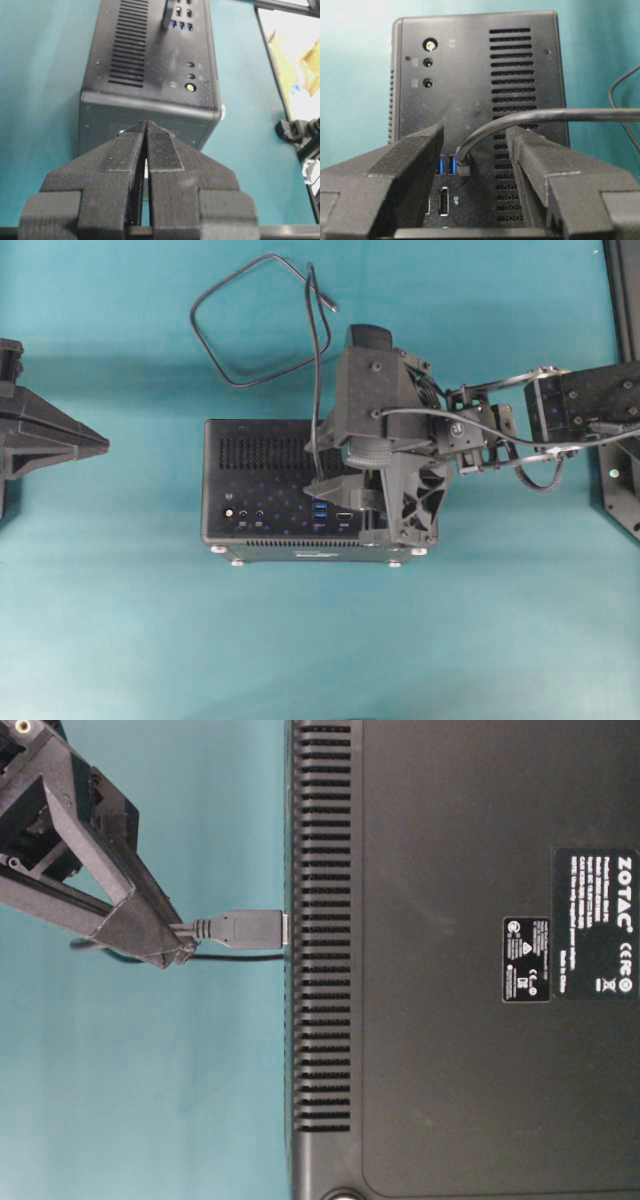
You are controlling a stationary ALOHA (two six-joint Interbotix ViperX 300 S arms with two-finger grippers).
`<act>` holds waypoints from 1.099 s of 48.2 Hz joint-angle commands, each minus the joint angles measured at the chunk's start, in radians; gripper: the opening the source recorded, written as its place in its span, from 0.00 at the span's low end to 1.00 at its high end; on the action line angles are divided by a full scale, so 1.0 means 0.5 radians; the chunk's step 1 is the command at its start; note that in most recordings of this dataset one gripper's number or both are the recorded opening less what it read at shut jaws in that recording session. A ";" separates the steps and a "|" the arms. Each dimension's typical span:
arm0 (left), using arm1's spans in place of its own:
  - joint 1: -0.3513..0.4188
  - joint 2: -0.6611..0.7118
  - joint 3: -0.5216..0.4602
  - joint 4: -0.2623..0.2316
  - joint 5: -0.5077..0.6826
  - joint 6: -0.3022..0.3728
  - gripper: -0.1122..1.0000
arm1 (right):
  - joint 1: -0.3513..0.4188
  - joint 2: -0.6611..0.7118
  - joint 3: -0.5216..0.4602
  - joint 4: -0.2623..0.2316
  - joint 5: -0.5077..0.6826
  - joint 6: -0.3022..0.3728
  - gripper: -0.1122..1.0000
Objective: Insert the USB into the PC box with both arms.
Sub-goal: 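Carry the plug left toward the blue USB ports, then align the plug with a blue USB port and push it in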
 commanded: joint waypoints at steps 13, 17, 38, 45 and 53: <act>-0.003 0.006 -0.015 0.000 -0.009 -0.006 0.10 | 0.009 -0.049 0.018 0.015 -0.015 0.003 0.62; -0.003 0.006 -0.015 0.003 -0.009 -0.006 0.10 | 0.009 -0.049 0.018 0.015 -0.018 0.003 0.58; -0.003 0.006 -0.009 0.003 -0.009 -0.009 0.10 | 0.034 -0.067 0.003 0.015 -0.021 0.000 0.16; -0.003 0.006 -0.009 0.003 -0.009 -0.009 0.10 | 0.061 -0.055 0.012 0.037 -0.025 0.003 0.16; -0.003 0.006 -0.009 0.000 -0.009 -0.012 0.10 | 0.077 -0.046 0.021 0.123 -0.049 0.003 0.16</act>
